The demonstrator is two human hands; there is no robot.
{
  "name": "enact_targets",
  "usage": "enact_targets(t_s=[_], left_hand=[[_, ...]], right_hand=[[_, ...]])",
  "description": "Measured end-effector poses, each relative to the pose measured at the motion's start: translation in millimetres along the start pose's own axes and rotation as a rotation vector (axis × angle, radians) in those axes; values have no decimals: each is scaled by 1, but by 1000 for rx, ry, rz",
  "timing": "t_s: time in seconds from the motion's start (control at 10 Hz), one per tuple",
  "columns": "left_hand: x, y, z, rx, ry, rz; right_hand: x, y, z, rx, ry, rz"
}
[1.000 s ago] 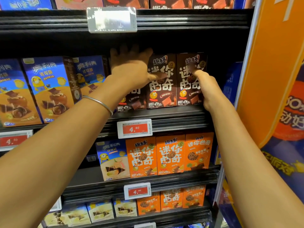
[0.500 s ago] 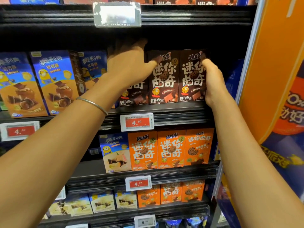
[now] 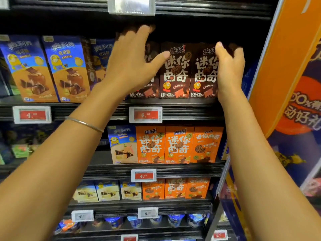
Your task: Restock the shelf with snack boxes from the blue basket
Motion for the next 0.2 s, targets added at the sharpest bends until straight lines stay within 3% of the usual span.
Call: enact_targets(t_s=[0.2], left_hand=[[57, 30, 15, 567, 132, -192]], right_hand=[[20, 1, 14, -94, 53, 95]])
Point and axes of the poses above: each hand's wrist, its own x-axis away from the middle knuckle, its own y-axis out of the back of the hand, z = x × y, the point moved 7 cm from there along -x, towards the middle knuckle, and after that the axes turned 2 degrees about -y, right-handed, at the moved point
